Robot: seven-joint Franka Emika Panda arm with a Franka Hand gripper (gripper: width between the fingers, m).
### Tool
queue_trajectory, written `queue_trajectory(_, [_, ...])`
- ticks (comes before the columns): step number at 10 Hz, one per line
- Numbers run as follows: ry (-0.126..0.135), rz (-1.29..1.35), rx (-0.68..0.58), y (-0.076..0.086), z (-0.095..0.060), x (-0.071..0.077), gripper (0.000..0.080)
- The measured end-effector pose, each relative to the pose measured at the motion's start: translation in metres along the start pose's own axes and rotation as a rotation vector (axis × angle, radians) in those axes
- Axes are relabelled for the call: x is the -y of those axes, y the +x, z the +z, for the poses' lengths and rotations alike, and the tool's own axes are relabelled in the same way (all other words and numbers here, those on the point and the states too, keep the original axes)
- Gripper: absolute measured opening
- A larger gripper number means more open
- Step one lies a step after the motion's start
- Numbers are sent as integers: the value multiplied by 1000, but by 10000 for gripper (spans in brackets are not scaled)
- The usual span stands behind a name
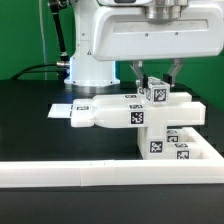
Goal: Assemble chair
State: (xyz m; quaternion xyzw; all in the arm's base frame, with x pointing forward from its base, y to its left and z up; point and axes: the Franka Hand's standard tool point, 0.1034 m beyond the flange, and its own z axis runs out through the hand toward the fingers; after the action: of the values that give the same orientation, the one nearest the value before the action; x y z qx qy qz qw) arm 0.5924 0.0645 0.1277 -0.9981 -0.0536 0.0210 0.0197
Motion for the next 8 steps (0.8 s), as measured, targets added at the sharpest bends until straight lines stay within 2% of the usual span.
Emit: queue_trajectory(8, [0, 4, 0, 0, 0, -1, 290])
